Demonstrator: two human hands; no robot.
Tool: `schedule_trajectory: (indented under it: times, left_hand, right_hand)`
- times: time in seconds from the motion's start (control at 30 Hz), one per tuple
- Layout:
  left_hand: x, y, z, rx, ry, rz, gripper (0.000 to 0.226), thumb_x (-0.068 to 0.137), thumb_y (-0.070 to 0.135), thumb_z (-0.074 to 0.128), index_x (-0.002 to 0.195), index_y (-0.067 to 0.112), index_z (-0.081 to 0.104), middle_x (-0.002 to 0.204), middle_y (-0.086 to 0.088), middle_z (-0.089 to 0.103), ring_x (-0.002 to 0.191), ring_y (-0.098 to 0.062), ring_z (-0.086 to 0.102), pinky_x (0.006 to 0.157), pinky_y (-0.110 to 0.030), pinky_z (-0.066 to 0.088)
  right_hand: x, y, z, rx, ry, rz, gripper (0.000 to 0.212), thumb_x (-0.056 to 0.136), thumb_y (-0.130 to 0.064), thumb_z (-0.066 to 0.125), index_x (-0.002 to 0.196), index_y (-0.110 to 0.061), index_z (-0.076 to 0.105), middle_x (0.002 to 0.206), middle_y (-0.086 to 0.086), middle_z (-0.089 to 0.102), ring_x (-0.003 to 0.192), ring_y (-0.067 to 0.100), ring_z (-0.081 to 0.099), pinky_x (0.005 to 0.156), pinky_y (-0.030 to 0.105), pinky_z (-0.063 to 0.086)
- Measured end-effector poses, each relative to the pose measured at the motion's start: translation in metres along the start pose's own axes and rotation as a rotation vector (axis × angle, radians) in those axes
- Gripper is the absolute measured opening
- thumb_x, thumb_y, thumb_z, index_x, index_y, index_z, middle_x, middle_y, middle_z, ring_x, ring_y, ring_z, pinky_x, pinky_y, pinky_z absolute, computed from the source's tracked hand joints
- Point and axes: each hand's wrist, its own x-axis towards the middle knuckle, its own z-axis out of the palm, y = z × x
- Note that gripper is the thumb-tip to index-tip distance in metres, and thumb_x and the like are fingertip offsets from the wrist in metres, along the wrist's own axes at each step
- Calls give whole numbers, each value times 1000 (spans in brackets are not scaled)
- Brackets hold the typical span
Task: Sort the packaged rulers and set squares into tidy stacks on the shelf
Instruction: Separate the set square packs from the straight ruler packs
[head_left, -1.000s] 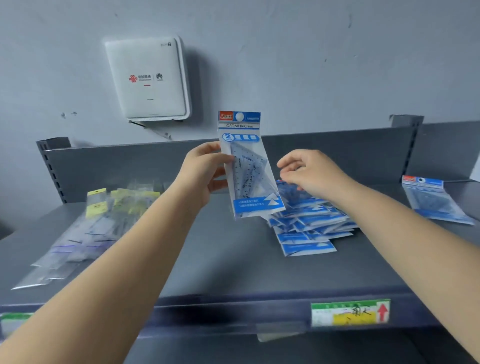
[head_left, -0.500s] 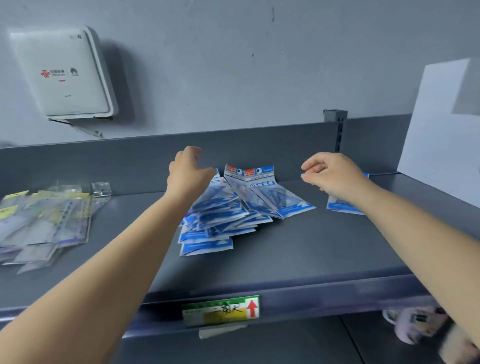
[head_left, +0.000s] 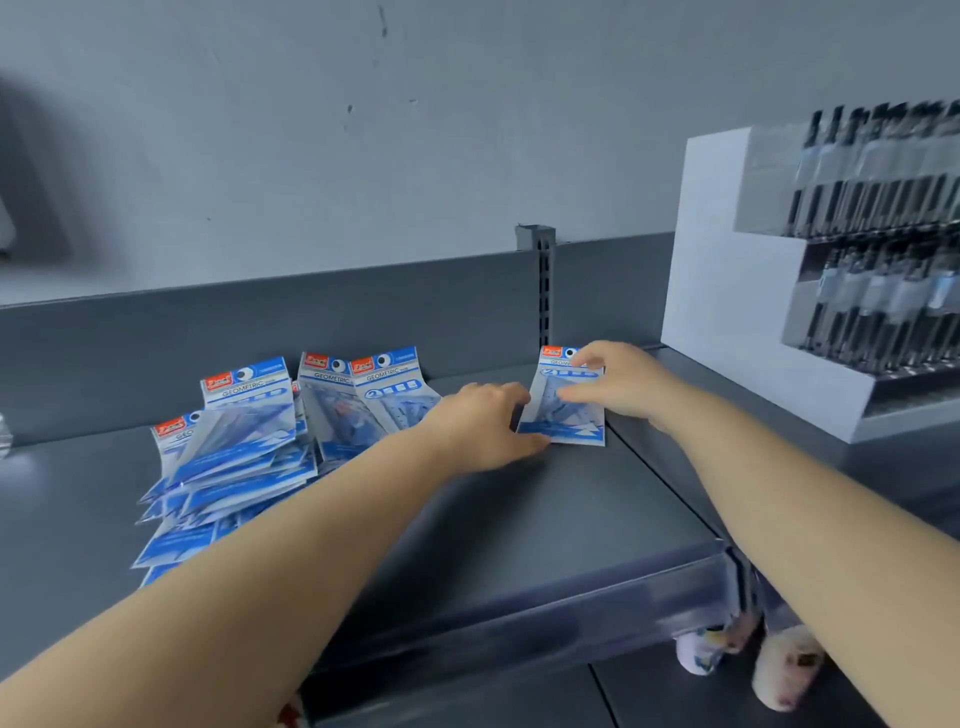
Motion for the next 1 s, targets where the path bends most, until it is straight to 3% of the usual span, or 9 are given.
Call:
schedule_trajectory:
  times: [0.13, 0.2, 0.3, 0.4, 0.5, 0.63, 0.77, 0.93, 1.0]
  left_hand:
    - [9, 7, 16, -96, -25, 7, 41, 89, 44, 55, 119, 17, 54, 95, 3, 51, 97, -21, 50, 75, -25, 37]
    - [10, 9, 18, -151, 3, 14, 39, 89, 40, 57, 119, 15, 55, 97, 1, 55, 90, -19, 50, 75, -27, 39]
    - [11, 9, 20, -236, 41, -1, 38, 87, 33, 62, 120, 14, 57, 111, -1, 61, 99, -20, 56, 85, -28, 43]
    - [11, 9, 18, -246, 70, 21, 26, 88, 32, 62, 112, 22, 61, 100, 1, 61, 92, -18, 56, 80, -25, 42]
    - [9, 10, 17, -130, 94, 41, 35, 91, 33, 59, 123, 20, 62, 106, -2, 67, 96, -19, 59, 81, -25, 45]
    - [11, 8, 15, -358, 165, -14, 28, 80, 16, 73, 108, 13, 71, 103, 0, 72, 91, -11, 67, 79, -16, 50]
    - [8, 8, 10, -513, 230, -102, 31, 71, 6, 80, 101, 8, 72, 97, -1, 72, 78, -6, 63, 64, -2, 46]
    - [1, 7, -12, -623, 471, -98, 25, 72, -1, 76, 96, 8, 75, 73, 3, 65, 53, 2, 53, 51, -1, 41]
    - [-6, 3, -21, -733, 523, -116, 21, 74, -2, 75, 93, 8, 75, 66, 4, 62, 44, 2, 50, 47, -2, 38]
  right_hand:
    - [2, 3, -20, 578, -102, 223, 32, 87, -11, 63, 118, -8, 53, 115, 7, 56, 106, 22, 53, 100, 34, 43]
    - [3, 9, -25, 781, -119, 293, 19, 89, -5, 60, 107, -5, 54, 101, 10, 58, 98, 24, 57, 96, 38, 46]
    - [6, 16, -27, 954, -104, 370, 7, 89, -3, 58, 87, -7, 52, 94, 13, 53, 86, 23, 59, 82, 40, 49]
    - [10, 20, -25, 1016, -102, 424, 12, 89, -3, 58, 100, -3, 53, 108, 19, 50, 100, 28, 56, 70, 39, 50]
    - [12, 21, -22, 1035, -126, 419, 16, 89, -4, 57, 104, -2, 53, 117, 21, 52, 102, 32, 57, 77, 39, 50]
    - [10, 20, -20, 952, -144, 324, 4, 88, -2, 59, 90, -3, 56, 102, 18, 57, 87, 27, 61, 76, 34, 53]
    - [6, 17, -19, 753, -44, 181, 16, 86, 1, 59, 101, -4, 60, 88, 10, 58, 72, 16, 58, 69, 25, 52]
    - [1, 10, -19, 691, 143, 135, 26, 83, -3, 65, 107, -8, 60, 94, 8, 59, 71, 11, 53, 63, 21, 46]
    - [-3, 5, -16, 749, 105, 164, 38, 83, -5, 67, 117, -7, 52, 104, 10, 58, 80, 16, 56, 70, 25, 49]
